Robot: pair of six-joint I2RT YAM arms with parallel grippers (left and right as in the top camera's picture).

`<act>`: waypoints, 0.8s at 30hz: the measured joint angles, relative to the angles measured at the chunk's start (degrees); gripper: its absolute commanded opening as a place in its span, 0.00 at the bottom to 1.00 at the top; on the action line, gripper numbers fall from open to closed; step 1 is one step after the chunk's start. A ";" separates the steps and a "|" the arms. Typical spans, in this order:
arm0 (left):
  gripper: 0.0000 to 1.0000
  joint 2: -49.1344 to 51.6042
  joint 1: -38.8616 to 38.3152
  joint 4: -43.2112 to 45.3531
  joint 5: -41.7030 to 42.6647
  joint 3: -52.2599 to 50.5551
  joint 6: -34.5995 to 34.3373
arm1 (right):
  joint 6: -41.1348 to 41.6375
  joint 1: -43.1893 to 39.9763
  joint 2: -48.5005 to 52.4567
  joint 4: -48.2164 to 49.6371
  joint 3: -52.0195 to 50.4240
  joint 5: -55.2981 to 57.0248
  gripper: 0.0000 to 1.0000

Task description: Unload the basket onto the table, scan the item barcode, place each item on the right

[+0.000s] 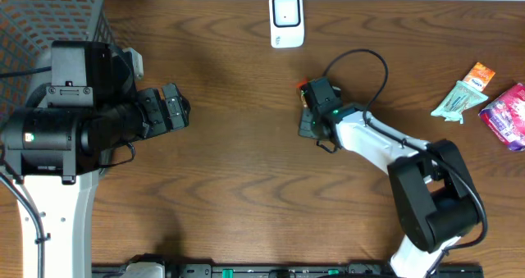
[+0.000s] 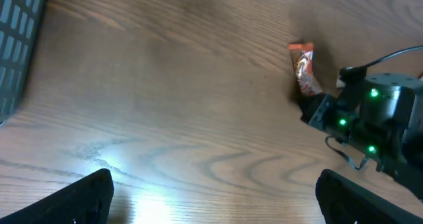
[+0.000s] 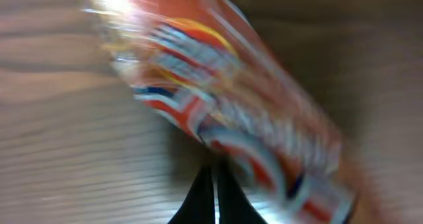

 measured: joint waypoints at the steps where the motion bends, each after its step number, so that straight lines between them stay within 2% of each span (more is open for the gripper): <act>1: 0.98 0.00 0.00 -0.02 0.00 0.00 0.00 | 0.02 -0.50 -0.13 -0.28 0.15 0.66 0.01; 7: 0.98 0.00 0.00 -0.02 0.00 0.00 0.00 | 0.15 -2.16 -1.90 -1.55 0.07 2.23 0.01; 16: 0.98 0.00 0.00 0.00 0.00 0.00 0.00 | 0.15 -2.10 -14.99 1.66 0.24 2.34 0.01; 21: 0.98 0.00 0.00 0.00 0.00 0.00 0.00 | 0.20 -2.05 -12.87 1.27 0.24 1.68 0.01; 24: 0.98 0.00 0.00 -0.02 0.00 0.00 0.00 | 0.42 -1.60 -8.33 2.89 0.24 1.55 0.01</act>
